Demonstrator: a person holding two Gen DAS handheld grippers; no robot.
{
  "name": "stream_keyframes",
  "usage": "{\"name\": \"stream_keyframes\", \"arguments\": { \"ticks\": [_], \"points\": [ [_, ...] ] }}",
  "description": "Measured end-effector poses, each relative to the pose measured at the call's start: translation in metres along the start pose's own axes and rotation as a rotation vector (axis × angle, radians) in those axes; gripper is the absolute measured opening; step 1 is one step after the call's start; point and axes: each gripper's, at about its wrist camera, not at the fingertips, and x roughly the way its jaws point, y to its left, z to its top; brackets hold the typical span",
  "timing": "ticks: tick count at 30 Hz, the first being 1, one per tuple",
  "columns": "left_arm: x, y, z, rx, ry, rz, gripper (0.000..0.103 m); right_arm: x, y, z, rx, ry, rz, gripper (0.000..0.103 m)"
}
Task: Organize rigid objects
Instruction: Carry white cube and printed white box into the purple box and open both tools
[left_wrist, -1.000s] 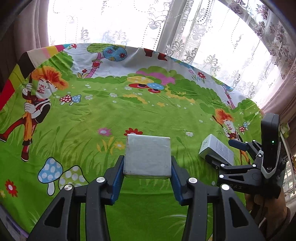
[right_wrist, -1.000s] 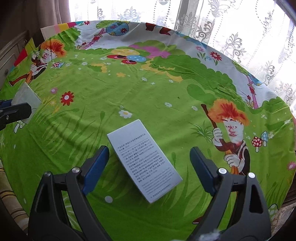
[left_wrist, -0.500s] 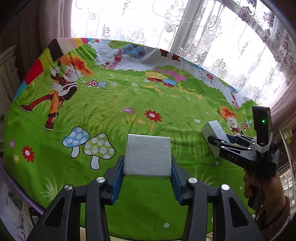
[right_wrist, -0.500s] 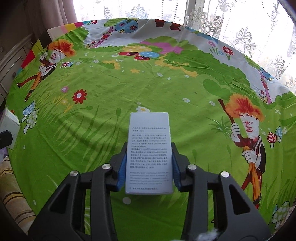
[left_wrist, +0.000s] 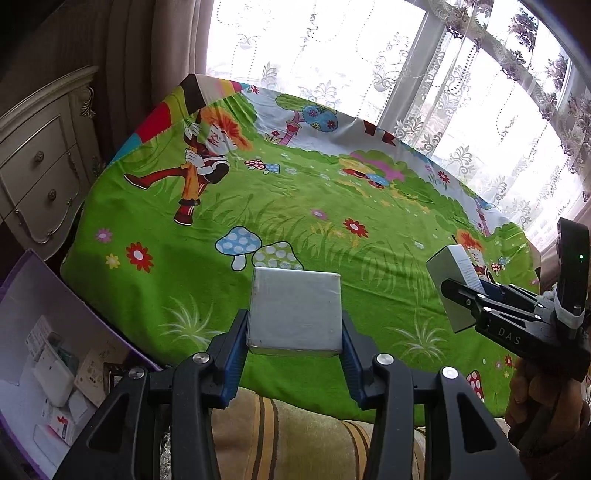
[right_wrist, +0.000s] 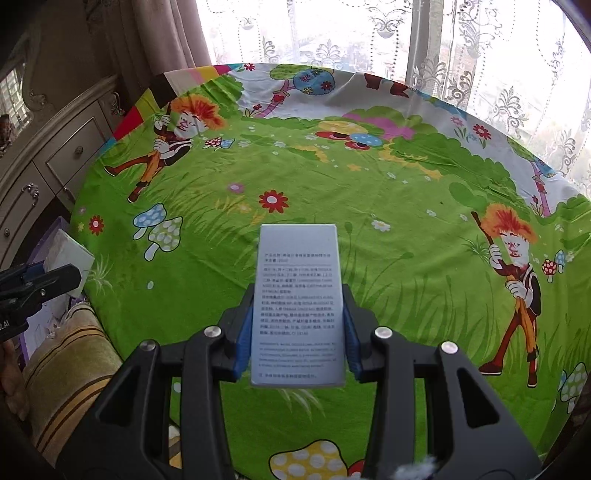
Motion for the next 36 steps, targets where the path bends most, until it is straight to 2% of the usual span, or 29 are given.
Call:
{"name": "stream_keyframes", "arguments": {
  "ticks": [8,16,21,27,36],
  "points": [
    [-0.047,0.067,-0.032,-0.093,-0.031,0.050,0.047,-0.034,0.085,-0.013,-0.054,0.011,0.118,0.045],
    [-0.094,0.159,-0.069,-0.241,-0.070,0.159,0.047,-0.050,0.161,-0.024,-0.097,0.056,0.229,0.045],
    [-0.109,0.200,-0.081,-0.308,-0.089,0.218,0.047,-0.047,0.211,-0.028,-0.170,0.093,0.269,0.045],
    [-0.112,0.225,-0.093,-0.358,-0.085,0.233,0.047,-0.031,0.266,-0.030,-0.222,0.152,0.306,0.045],
    [-0.113,0.243,-0.104,-0.402,-0.076,0.255,0.047,-0.003,0.328,-0.049,-0.312,0.233,0.293,0.045]
  ]
}}
